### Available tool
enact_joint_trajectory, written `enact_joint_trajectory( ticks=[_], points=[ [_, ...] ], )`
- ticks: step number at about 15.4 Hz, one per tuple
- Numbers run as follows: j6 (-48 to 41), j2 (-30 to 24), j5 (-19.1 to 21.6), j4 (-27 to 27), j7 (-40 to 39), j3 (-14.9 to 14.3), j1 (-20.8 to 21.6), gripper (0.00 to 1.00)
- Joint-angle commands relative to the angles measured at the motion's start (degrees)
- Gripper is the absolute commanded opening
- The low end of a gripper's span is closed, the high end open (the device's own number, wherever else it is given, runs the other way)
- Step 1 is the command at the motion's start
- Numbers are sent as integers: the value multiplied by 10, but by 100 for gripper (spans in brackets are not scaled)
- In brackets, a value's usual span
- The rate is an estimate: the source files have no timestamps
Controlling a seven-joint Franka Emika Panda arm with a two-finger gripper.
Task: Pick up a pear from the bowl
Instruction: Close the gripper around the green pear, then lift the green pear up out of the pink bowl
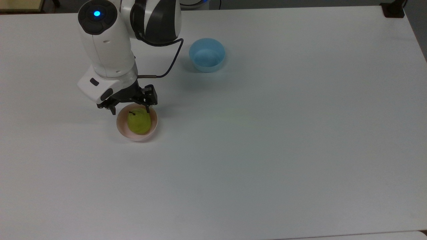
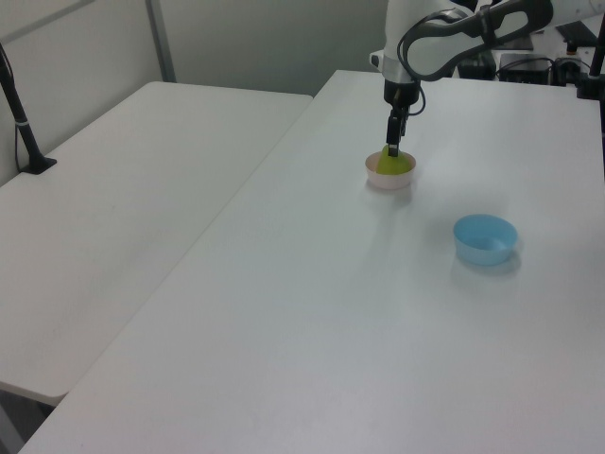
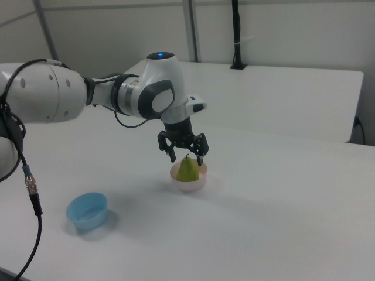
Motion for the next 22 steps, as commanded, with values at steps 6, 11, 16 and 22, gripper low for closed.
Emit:
enact_joint_trajectory(
  ticks=[6,11,16,22],
  points=[
    [66,14,-1,-38,12,-3,9,74],
    [67,14,-6,-51,9,-3,11,39],
    [58,0,-6,-46,14,-3,11,18],
    [-33,-51,-6,-14,16,0,15,18]
  ],
)
